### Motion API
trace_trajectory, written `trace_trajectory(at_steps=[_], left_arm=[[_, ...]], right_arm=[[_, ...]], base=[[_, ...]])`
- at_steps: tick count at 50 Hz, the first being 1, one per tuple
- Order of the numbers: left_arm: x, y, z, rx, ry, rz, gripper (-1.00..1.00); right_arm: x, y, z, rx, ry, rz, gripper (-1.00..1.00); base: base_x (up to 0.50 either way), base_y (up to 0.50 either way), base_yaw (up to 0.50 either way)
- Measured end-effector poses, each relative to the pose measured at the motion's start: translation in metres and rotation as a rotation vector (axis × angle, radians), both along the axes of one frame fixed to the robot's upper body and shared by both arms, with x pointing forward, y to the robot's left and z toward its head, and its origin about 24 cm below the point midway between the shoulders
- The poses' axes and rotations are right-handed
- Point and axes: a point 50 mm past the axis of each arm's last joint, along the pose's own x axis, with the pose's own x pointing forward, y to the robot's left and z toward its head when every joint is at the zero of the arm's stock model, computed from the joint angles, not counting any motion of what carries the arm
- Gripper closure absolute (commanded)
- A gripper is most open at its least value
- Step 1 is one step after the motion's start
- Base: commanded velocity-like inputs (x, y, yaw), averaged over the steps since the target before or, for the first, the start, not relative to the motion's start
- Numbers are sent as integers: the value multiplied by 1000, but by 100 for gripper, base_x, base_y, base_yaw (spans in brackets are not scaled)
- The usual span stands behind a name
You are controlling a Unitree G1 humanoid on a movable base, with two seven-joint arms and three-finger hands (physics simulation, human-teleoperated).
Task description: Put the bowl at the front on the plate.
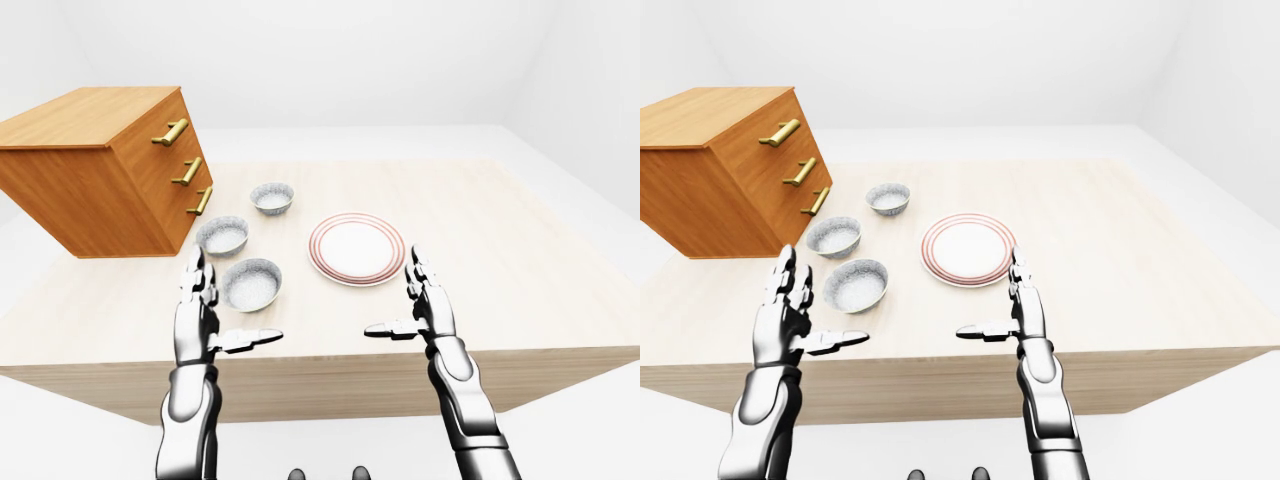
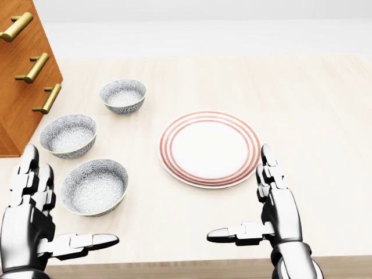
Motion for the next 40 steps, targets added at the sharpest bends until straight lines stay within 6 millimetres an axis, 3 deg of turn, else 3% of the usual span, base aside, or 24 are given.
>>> trace_trajectory(at_steps=[25, 30, 40], left_arm=[[-17, 81, 27, -153, -92, 631, -100], [-25, 98, 24, -181, -87, 785, -100], [-50, 122, 22, -181, -87, 902, -100]], right_arm=[[1, 1, -4, -14, 25, 3, -100], [1, 1, -5, -15, 28, 1, -100], [1, 0, -4, -19, 33, -8, -100]], base=[[0, 0, 0], [0, 0, 0], [0, 0, 0]])
